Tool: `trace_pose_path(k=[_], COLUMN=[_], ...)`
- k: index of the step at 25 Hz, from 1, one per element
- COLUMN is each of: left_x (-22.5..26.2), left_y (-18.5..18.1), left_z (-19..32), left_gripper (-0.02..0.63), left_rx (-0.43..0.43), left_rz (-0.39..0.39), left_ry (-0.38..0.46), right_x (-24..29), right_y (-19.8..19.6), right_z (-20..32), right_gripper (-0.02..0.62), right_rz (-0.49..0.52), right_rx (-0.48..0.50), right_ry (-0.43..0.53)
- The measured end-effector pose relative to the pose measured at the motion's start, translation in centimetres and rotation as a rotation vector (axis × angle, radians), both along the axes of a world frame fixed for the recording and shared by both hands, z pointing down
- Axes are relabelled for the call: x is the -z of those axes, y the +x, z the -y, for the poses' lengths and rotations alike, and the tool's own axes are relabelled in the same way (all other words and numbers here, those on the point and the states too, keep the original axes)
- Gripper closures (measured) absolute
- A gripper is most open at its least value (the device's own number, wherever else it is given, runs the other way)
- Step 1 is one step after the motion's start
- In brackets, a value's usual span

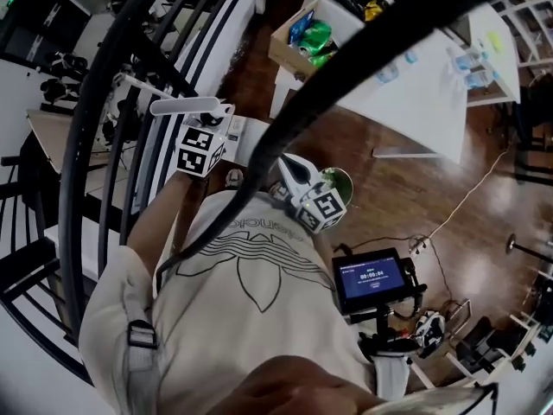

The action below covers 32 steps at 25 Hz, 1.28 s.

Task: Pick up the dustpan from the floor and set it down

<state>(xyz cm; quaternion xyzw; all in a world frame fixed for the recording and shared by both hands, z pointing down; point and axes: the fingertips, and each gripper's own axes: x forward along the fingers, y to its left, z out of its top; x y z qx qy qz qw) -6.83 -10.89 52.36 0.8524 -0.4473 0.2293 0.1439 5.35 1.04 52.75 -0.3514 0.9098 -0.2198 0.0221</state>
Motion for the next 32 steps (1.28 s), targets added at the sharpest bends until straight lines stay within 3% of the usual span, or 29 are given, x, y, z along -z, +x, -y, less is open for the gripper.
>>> trace_pose_path(k=[10, 17, 22, 27, 32], left_x=[-8.1, -17.1, -22.1, -25.5, -24.4], left_y=[-0.2, 0.2, 0.7, 0.2, -1.8], left_z=[0.4, 2.0, 2.9, 3.7, 5.3], left_gripper=[0.549, 0.549, 0.549, 0.549, 0.527], left_rx=[-0.027, -0.065, -0.087, -0.061, 0.028], left_rz=[0.061, 0.111, 0.161, 0.189, 0.226], left_ry=[-0.072, -0.138, -0.205, -0.211, -0.167], right_x=[-1.0, -3.3, -4.5, -5.1, -5.2], right_y=[0.6, 2.0, 2.2, 2.9, 3.5], right_z=[-1.0, -3.7, -6.0, -7.0, -6.6], right_gripper=[0.594, 0.594, 0.594, 0.594, 0.594], right_rz=[-0.023, -0.089, -0.171, -0.216, -0.202], right_rx=[-0.016, -0.067, -0.052, -0.066, -0.078], right_ry=[-0.053, -0.151, -0.187, -0.203, -0.203])
